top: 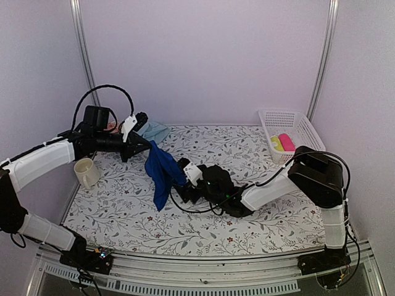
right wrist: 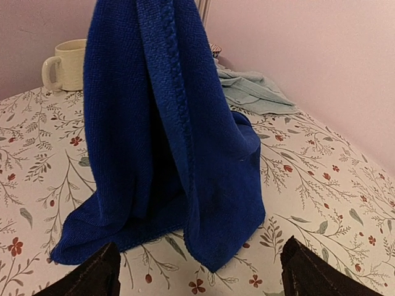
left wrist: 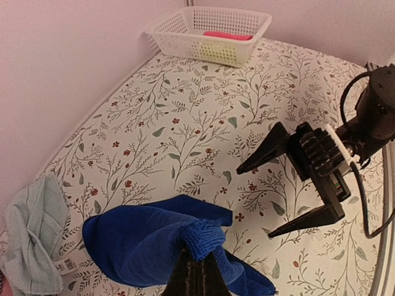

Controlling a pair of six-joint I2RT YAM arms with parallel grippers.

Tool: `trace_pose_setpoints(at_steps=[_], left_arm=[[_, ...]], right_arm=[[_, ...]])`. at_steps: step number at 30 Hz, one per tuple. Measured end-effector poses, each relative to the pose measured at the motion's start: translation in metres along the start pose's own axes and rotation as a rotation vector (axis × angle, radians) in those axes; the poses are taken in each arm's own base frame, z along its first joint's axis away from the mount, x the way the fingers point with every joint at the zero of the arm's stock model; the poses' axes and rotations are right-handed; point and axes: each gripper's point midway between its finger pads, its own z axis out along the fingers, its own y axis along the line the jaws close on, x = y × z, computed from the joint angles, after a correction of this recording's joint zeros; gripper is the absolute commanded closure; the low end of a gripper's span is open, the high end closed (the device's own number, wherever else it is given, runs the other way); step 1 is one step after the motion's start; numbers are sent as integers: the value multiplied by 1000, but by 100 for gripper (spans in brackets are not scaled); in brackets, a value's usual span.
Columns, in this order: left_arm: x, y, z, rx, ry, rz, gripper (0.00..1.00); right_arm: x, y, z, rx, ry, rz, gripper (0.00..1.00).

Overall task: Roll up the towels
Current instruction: Pass from the left arm to the right

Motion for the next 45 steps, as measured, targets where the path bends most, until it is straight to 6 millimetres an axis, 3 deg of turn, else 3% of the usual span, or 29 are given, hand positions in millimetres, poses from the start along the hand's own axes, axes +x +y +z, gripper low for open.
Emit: trace_pose_setpoints(at_steps=[7, 13, 14, 17, 19, 23, 25, 29, 34, 37, 40, 44, 45], left_arm=[[-2, -8, 2, 26, -5, 21, 100], [-4, -13, 0, 39, -13, 27, 100], [-4, -13, 0, 40, -14, 29, 100], [-4, -14, 0, 46, -16, 34, 100], [-5, -15, 0, 50, -17, 35, 100], [-5, -15, 0, 52, -18, 42, 100], [-4, -14, 0, 44, -15, 45, 100], [-4, -11, -3, 14, -8, 63, 100], [-1, -9, 2, 3, 10, 91, 100], [2, -13, 19, 23, 41, 116, 100], [6, -26, 43, 64, 78, 143, 100], [13, -46, 74, 115, 129, 176, 100], [14, -51, 81, 127, 139, 182, 93]], right_arm=[[17, 3, 33, 43, 31, -24, 15], [29, 7, 52, 51, 48, -53, 47], [29, 7, 54, 55, 48, -53, 55], [34, 7, 59, 63, 52, -72, 91], [38, 6, 60, 73, 61, -86, 98], [41, -4, 57, 129, 73, -111, 99], [44, -14, 47, 170, 89, -128, 99], [36, -44, 7, 288, 106, -178, 99], [-9, -90, -52, 470, 92, -220, 99], [-27, -113, -83, 569, 125, -235, 99], [-20, -126, -106, 619, 230, -242, 99], [16, -137, -135, 659, 406, -194, 98], [26, -140, -143, 671, 451, -183, 98]])
